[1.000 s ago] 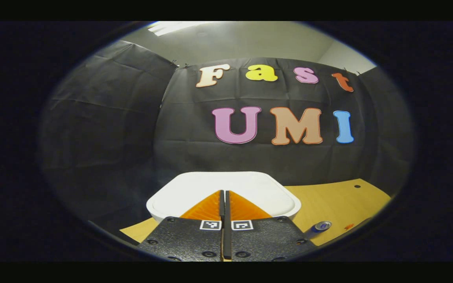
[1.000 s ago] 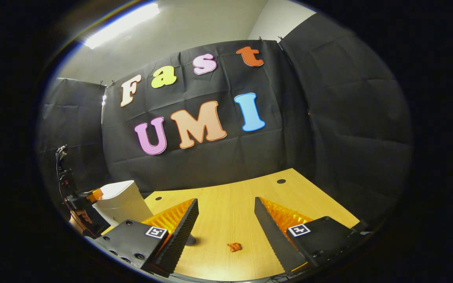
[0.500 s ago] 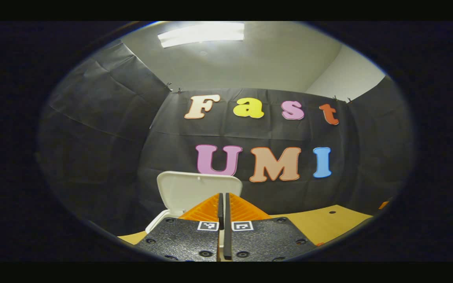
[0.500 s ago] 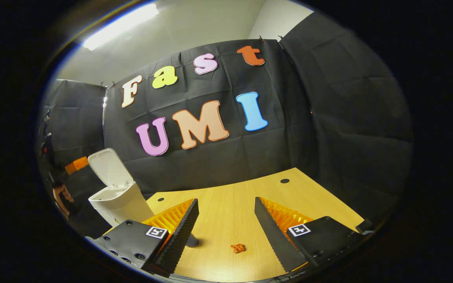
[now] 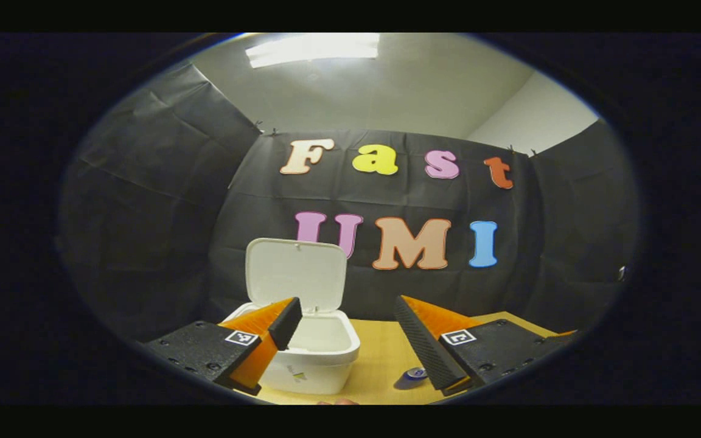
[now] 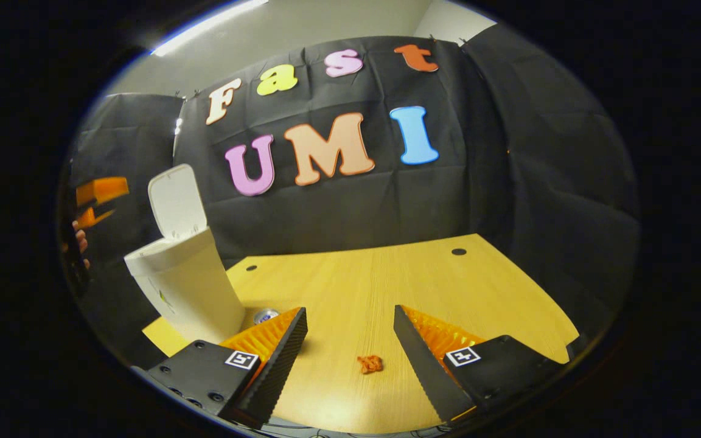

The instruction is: Press the lid of the desktop garbage bin to open it, pick up the crumpled paper on the desktop and throw it into the bin, then pick up the pop can on the desktop and drop it into the bin, and finally close the garbage bin lid.

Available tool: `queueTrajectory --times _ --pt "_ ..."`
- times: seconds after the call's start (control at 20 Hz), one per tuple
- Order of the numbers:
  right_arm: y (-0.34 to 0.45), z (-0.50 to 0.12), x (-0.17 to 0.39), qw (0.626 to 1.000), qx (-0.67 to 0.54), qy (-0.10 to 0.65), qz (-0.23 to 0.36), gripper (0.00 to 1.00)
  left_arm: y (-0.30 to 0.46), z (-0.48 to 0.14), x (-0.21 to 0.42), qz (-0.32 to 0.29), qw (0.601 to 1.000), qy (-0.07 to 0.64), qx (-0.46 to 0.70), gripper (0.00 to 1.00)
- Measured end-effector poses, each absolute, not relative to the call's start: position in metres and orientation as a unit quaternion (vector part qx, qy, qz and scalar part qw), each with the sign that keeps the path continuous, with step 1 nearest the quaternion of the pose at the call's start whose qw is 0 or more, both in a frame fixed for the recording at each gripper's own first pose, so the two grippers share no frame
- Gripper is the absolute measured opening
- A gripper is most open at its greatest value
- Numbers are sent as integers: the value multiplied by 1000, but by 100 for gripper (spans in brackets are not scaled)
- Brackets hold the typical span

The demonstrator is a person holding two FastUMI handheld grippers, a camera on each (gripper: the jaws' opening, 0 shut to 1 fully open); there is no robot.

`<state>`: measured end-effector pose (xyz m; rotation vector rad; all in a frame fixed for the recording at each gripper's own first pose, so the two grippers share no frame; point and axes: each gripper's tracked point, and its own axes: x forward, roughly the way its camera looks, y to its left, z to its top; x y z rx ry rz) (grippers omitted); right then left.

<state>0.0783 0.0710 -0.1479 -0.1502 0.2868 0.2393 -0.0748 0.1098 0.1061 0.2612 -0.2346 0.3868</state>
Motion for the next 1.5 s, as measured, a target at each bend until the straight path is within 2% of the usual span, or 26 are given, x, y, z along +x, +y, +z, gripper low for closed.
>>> queueTrajectory --times 0.2,0.35,0.6,0.65,0.75,0.85,0.9,0.95,1.0,1.05,1.1,1.25,1.3,1.35,1.45,1.5 --pt "66 -220 120 962 -102 215 133 96 135 115 -115 258 946 -116 157 93" --pt "67 -253 147 954 -129 232 141 96 151 116 -145 313 928 -107 171 93" --pt "58 -304 170 934 -167 286 137 96 150 117 -181 363 903 -99 209 93" --pt "55 -312 170 931 -171 294 134 94 150 118 -186 372 897 -98 217 93" --pt "55 -323 169 924 -171 313 139 86 147 121 -192 383 889 -98 231 93" --pt "54 -318 171 924 -177 309 140 54 142 123 -196 387 885 -103 239 95" --pt "55 -315 168 922 -177 313 143 43 140 126 -196 386 884 -107 241 93" --pt "60 -305 165 923 -172 309 152 37 137 127 -196 384 884 -111 242 98" --pt "67 -288 162 927 -165 296 161 37 136 127 -195 381 885 -111 242 93" --pt "77 -262 155 931 -159 280 173 37 137 126 -195 378 887 -111 242 93" --pt "111 -212 145 936 -135 244 212 37 137 128 -194 375 889 -113 240 98" --pt "199 -123 126 926 -121 177 311 36 145 124 -186 360 899 -111 223 98" --pt "234 -97 120 920 -125 151 341 36 150 123 -184 353 904 -110 214 93" --pt "281 -70 111 910 -125 123 375 36 154 123 -182 347 908 -111 205 93" --pt "362 -39 98 890 -121 91 431 36 165 121 -175 335 917 -107 187 93" --pt "392 -31 90 884 -126 79 444 36 171 120 -175 334 918 -103 185 98"
